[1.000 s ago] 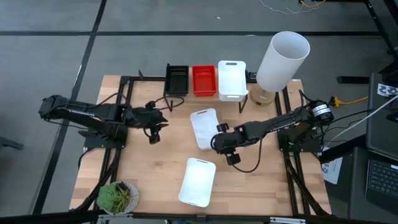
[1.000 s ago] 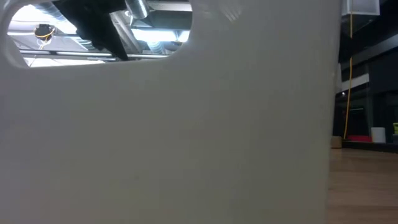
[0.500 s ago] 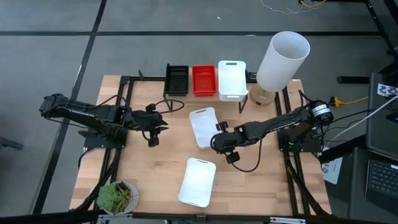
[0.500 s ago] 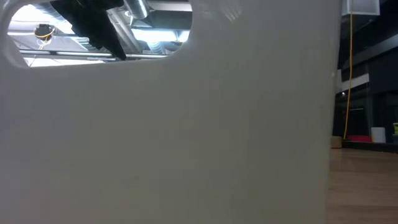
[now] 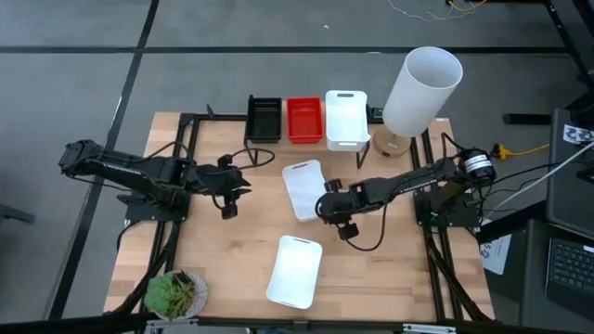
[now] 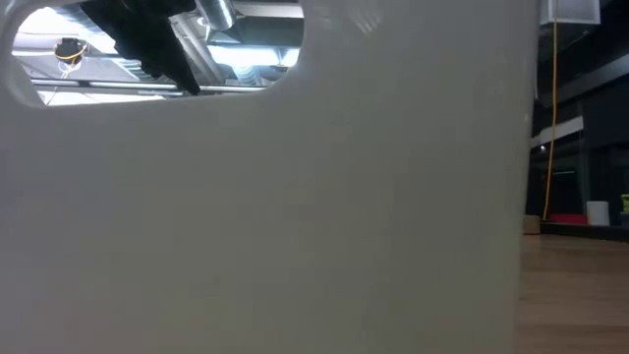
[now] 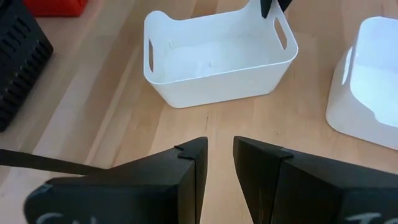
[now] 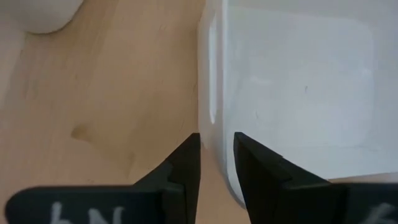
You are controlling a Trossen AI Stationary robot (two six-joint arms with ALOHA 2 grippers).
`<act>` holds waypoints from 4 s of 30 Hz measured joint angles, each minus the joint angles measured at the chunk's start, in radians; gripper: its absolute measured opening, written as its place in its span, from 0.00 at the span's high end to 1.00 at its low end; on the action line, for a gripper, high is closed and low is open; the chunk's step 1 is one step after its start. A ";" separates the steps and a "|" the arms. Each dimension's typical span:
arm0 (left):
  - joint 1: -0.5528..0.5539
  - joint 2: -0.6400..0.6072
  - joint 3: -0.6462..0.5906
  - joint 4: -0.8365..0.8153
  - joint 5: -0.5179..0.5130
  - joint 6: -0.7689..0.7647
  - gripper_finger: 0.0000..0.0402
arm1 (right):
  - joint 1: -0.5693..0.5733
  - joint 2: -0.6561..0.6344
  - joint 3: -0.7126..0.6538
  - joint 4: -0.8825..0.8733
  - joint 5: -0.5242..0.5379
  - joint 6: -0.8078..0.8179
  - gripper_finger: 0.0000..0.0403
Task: Stack baskets on shelf by color
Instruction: Stack the top white bin on top of the white bin on the shelf
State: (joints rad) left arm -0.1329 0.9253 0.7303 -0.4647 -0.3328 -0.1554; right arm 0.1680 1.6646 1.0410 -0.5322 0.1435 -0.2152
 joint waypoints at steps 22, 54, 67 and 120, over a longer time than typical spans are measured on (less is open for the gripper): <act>-0.045 -0.309 -0.513 0.363 -0.036 -0.045 0.83 | -0.002 0.080 0.002 0.048 -0.062 0.055 0.98; -0.044 -0.702 -0.722 0.528 0.050 0.093 0.83 | 0.062 0.078 0.731 -0.662 -0.175 0.235 1.00; -0.045 -0.783 -0.722 0.529 -0.018 0.156 0.83 | -0.030 0.078 1.168 -1.032 0.046 0.087 1.00; -0.045 -0.783 -0.722 0.527 -0.040 0.148 0.81 | -0.637 -0.122 0.703 -0.842 -0.187 -0.238 1.00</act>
State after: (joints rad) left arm -0.1775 0.1425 0.0082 0.0620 -0.3733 -0.0071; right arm -0.4686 1.5429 1.7435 -1.3745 -0.0435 -0.4530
